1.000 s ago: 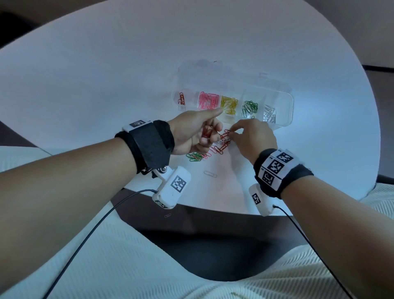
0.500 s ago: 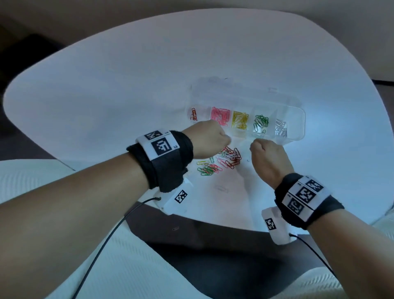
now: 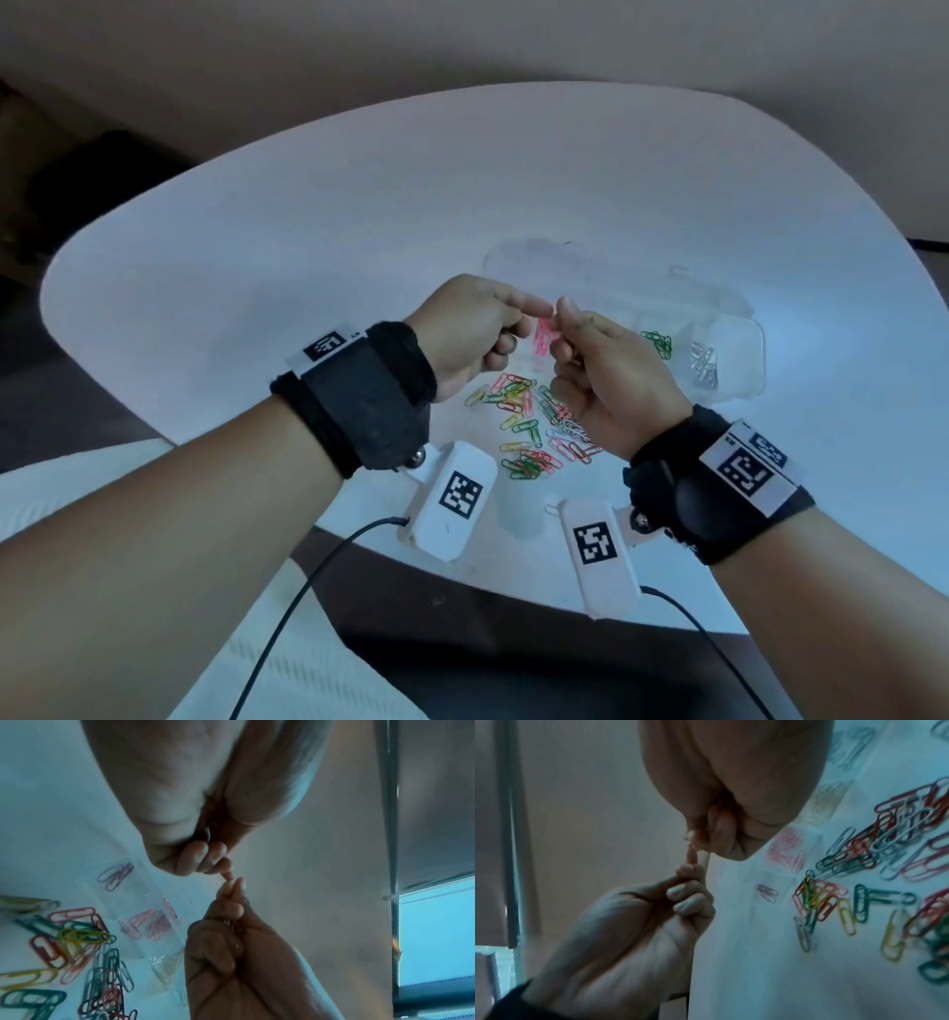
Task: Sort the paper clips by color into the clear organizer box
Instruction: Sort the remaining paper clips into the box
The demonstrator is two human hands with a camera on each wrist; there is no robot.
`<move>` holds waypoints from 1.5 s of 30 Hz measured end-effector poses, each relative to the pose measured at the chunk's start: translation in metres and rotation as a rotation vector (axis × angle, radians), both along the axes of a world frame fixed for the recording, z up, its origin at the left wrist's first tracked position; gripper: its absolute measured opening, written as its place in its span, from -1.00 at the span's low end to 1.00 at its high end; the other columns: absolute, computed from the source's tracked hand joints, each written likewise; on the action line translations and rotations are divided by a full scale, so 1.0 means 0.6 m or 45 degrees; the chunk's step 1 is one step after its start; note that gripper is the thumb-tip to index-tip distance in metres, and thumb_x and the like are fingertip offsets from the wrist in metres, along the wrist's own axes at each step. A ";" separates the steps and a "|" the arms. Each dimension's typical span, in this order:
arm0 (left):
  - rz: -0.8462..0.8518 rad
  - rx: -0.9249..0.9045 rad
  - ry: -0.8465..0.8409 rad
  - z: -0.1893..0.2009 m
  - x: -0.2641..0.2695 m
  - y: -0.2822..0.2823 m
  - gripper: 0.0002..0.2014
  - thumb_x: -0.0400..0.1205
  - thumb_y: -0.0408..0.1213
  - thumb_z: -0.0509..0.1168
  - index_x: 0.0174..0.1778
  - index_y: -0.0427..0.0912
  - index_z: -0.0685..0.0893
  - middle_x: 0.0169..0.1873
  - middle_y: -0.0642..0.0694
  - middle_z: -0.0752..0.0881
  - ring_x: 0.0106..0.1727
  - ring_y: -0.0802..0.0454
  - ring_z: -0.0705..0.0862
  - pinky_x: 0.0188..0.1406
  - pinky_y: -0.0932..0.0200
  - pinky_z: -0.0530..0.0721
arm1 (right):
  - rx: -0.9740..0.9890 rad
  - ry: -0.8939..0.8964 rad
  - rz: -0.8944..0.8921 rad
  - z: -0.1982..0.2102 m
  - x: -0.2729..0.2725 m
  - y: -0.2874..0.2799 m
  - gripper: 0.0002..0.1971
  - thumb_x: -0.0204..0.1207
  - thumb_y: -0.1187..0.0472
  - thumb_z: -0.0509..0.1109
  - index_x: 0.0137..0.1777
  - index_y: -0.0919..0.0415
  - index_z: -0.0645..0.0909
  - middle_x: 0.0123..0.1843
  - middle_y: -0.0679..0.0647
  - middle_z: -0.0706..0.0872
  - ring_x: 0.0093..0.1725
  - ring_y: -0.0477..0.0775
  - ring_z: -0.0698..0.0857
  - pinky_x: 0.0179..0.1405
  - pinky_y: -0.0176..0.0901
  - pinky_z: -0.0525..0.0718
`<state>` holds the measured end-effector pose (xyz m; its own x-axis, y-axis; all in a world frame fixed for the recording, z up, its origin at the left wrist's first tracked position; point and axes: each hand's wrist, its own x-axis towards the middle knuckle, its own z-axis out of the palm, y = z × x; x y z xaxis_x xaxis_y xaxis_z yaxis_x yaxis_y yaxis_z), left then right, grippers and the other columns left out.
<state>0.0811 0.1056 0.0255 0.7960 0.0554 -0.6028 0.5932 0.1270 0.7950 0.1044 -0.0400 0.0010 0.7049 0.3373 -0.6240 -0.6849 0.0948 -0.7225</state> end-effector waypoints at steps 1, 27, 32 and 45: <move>0.068 -0.022 0.022 -0.004 0.000 0.004 -0.70 0.68 -0.54 0.03 -0.04 -0.32 0.69 -0.38 -0.11 0.51 -0.47 0.11 0.35 -0.52 0.29 0.32 | 0.025 0.036 -0.053 -0.001 0.003 0.006 -0.73 0.70 0.06 0.27 -0.04 0.28 0.61 -0.41 0.04 0.49 -0.57 -0.11 0.34 -0.64 -0.34 0.41; -0.035 0.142 -0.108 -0.018 0.006 -0.014 -0.77 0.65 -0.40 0.22 0.17 -0.13 0.66 0.14 -0.10 0.66 0.22 0.01 0.62 0.33 0.10 0.55 | 0.118 0.171 -0.126 0.048 0.014 -0.057 -0.55 0.68 -0.14 0.16 0.17 0.26 0.61 -0.04 0.24 0.82 -0.08 0.20 0.83 -0.04 -0.02 0.81; -0.402 0.602 -0.335 -0.012 -0.021 -0.056 -0.84 0.53 -0.39 0.34 -0.19 -0.02 0.72 -0.24 0.01 0.75 -0.26 0.05 0.68 -0.18 0.10 0.69 | -0.409 -0.214 0.154 0.050 0.003 -0.112 -0.89 0.62 0.22 0.35 -0.07 0.25 0.66 -0.33 0.11 0.70 -0.43 0.05 0.67 -0.36 -0.16 0.61; -1.131 1.123 -0.291 -0.096 -0.055 -0.087 -0.78 0.55 -0.36 0.32 0.03 -0.01 0.74 -0.04 0.07 0.74 -0.01 0.08 0.61 -0.05 0.20 0.52 | -1.247 -0.963 0.812 -0.092 -0.039 -0.149 -0.75 0.61 0.18 0.38 0.24 -0.03 0.73 0.13 -0.03 0.76 -0.03 0.06 0.69 0.07 -0.09 0.63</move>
